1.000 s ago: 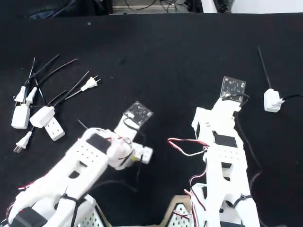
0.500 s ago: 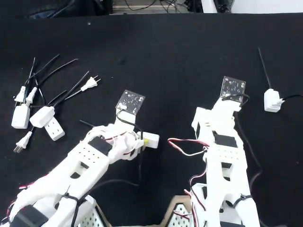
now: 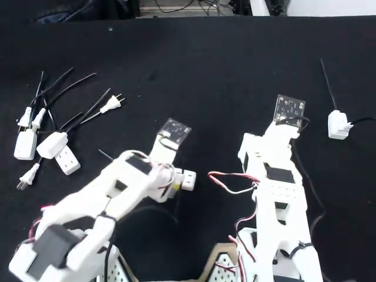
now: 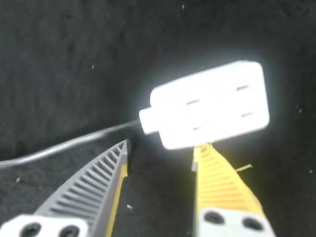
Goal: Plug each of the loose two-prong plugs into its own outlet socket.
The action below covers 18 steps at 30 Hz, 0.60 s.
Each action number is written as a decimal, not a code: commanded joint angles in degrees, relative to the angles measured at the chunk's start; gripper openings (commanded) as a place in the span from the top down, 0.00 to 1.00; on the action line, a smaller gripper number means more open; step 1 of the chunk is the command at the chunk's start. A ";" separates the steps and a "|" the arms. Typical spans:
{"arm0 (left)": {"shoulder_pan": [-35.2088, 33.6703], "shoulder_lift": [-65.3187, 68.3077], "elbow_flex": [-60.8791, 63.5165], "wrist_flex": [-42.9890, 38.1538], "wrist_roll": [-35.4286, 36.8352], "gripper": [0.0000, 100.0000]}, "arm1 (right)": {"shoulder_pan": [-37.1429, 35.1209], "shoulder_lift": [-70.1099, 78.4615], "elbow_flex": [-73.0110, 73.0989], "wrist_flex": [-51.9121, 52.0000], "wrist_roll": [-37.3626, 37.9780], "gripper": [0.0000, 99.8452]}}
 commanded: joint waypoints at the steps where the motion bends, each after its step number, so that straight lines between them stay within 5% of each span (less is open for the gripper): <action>1: 0.40 4.66 -9.19 0.26 0.53 0.79 | 0.79 -1.45 -3.12 0.18 -0.44 0.78; 10: 1.89 10.02 -17.10 0.26 14.42 0.79 | 0.70 -1.36 -3.12 0.09 -0.44 0.78; 18: 1.27 5.01 -18.77 6.95 10.02 0.79 | 0.70 -1.36 -3.03 -0.09 -0.44 0.78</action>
